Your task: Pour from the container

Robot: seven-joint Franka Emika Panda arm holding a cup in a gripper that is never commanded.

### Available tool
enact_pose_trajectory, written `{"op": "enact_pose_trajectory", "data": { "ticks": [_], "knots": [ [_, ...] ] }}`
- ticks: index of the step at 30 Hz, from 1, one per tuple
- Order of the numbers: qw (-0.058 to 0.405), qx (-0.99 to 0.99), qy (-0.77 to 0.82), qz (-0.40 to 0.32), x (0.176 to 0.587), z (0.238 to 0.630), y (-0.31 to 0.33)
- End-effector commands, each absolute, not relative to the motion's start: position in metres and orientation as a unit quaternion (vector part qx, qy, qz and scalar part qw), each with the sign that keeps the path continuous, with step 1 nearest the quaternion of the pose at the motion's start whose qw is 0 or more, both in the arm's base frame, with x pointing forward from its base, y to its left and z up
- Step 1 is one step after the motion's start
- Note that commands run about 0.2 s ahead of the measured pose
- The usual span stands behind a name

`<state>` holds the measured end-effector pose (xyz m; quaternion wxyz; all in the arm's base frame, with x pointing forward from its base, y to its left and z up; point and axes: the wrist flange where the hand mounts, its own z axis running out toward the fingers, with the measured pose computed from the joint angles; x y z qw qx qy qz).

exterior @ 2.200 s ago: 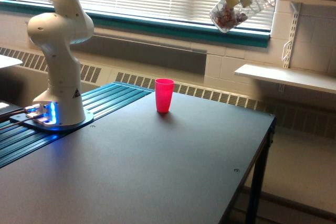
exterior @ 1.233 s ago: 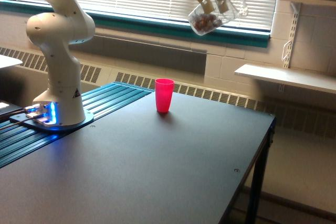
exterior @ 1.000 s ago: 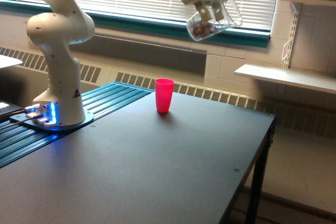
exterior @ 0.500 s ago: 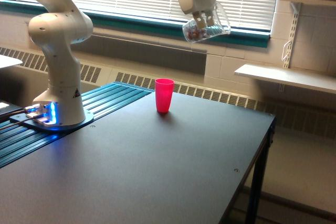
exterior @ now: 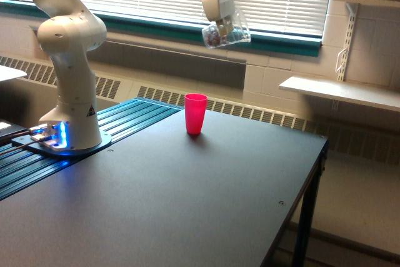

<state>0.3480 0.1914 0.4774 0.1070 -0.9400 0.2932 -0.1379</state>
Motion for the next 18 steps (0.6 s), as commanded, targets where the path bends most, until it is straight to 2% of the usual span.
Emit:
{"op": "enact_pose_trajectory", "data": {
  "ticks": [1, 18],
  "knots": [
    [0.102, -0.949, 0.276, -0.111, 0.325, 0.468, 0.208],
    [0.093, -0.971, 0.212, -0.058, 0.28, 0.445, 0.245]
  ]
}}
